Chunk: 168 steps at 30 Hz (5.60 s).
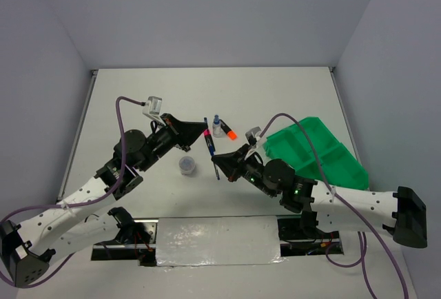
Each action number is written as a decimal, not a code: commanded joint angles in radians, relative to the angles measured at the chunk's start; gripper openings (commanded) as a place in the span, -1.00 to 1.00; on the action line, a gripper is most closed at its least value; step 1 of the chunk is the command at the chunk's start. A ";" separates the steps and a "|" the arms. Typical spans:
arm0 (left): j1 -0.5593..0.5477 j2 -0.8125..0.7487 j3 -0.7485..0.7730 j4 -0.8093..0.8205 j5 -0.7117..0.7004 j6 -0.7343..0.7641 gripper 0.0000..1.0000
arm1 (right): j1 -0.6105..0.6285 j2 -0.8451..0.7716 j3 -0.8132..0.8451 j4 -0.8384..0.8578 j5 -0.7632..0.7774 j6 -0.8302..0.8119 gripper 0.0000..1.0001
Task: Sort the stationery into containers
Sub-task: Close the pen cap on the pen.
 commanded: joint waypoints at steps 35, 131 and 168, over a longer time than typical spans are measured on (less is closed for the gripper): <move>-0.021 0.016 -0.004 0.089 0.034 -0.019 -1.00 | -0.051 0.027 0.109 0.040 0.041 -0.058 -1.00; -0.087 0.113 0.173 -0.061 0.128 0.242 -1.00 | -0.170 -0.005 0.173 0.091 -0.270 -0.147 -0.66; -0.087 0.022 0.283 -0.185 0.051 0.363 0.96 | -0.167 0.006 0.160 0.002 -0.296 -0.100 -1.00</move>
